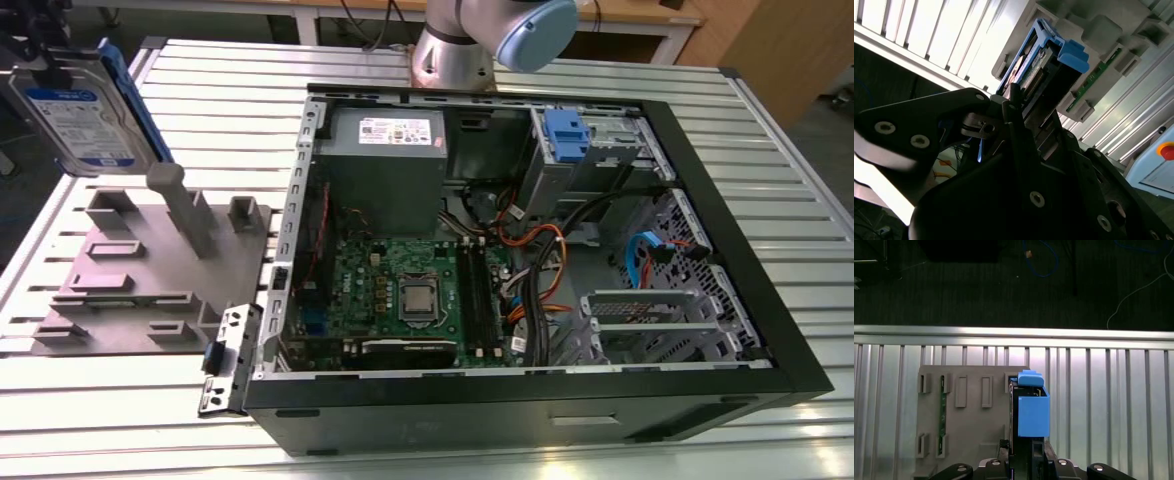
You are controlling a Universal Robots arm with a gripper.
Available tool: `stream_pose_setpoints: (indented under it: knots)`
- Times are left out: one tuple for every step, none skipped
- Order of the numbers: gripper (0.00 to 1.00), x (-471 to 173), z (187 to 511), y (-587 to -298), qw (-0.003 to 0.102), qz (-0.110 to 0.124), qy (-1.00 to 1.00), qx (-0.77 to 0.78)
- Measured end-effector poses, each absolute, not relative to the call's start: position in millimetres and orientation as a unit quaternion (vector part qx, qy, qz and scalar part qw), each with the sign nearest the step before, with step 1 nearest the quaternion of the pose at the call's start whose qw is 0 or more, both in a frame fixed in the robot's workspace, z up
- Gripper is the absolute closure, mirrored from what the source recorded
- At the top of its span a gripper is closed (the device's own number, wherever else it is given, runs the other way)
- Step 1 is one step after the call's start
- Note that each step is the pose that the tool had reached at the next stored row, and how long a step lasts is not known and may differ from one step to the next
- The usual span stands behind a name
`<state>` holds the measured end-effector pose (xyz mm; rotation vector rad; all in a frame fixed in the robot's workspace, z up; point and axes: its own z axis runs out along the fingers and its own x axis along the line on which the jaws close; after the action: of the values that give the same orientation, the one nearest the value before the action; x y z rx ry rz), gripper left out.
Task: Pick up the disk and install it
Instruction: 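Pick up the disk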
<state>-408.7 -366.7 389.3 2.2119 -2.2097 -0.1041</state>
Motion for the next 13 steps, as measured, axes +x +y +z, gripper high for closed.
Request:
stream_pose_setpoints:
  knots:
    - [0.65,-408.7,389.7,-366.7,0.007,-0.033,-0.706,0.707]
    - [0.65,-408.7,390.0,-366.7,0.007,-0.033,-0.706,0.707]
    - [0.65,-408.6,390.4,-366.7,0.007,-0.033,-0.706,0.707]
    - [0.65,-408.6,390.7,-366.6,0.007,-0.033,-0.706,0.707]
    - [0.65,-408.6,391.0,-366.6,0.007,-0.033,-0.706,0.707]
    - [0.65,-408.6,391.3,-366.5,0.007,-0.033,-0.706,0.707]
    - [0.65,-408.7,391.7,-366.5,0.007,-0.033,-0.706,0.707]
    - [0.65,-408.7,392.0,-366.5,0.007,-0.033,-0.706,0.707]
    - [0.65,-408.7,392.4,-366.5,0.007,-0.033,-0.706,0.707]
    - [0.65,-408.7,392.7,-366.4,0.007,-0.033,-0.706,0.707]
    - [0.65,-408.6,393.0,-366.4,0.007,-0.033,-0.706,0.707]
    - [0.65,-408.6,393.4,-366.3,0.007,-0.033,-0.706,0.707]
    - [0.65,-408.7,393.8,-366.3,0.007,-0.033,-0.706,0.707]
